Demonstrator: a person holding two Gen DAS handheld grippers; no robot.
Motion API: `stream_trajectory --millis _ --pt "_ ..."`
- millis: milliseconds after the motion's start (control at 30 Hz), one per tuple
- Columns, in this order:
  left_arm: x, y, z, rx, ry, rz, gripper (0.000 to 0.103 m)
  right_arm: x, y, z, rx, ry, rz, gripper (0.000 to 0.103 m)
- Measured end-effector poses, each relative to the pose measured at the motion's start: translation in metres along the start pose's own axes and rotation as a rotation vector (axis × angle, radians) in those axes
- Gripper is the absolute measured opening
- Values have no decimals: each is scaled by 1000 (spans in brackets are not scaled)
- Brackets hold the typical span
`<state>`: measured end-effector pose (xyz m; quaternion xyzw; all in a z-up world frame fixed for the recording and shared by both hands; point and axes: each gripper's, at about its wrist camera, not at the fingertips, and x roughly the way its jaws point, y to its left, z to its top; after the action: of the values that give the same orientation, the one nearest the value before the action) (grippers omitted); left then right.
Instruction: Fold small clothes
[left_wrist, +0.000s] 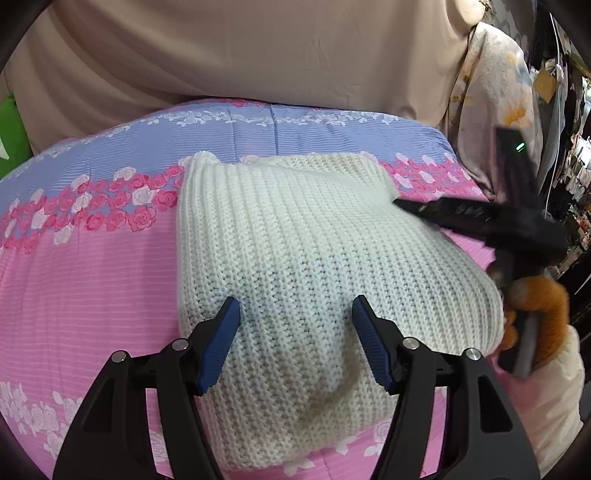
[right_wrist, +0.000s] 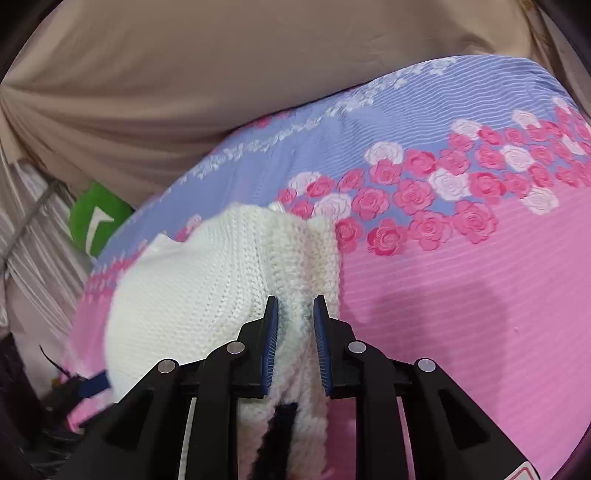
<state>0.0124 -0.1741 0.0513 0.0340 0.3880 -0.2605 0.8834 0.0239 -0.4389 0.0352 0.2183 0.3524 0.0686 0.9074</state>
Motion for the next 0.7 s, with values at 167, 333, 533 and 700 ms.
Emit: stream_trajectory --millis 167,333,533,700 --pt "1 -4 -2 11 -5 19 66 -71 58 -16 -169 -127 34 19" --pt "0 -6 -4 17 -10 28 66 -49 77 -78 -281 -2 -24 18" --pt "-10 -6 -11 7 -17 30 67 -60 76 -98 -247 -24 -29 15" --pt "-21 6 -32 -30 10 31 67 -35 77 -129 -281 101 -45 14"
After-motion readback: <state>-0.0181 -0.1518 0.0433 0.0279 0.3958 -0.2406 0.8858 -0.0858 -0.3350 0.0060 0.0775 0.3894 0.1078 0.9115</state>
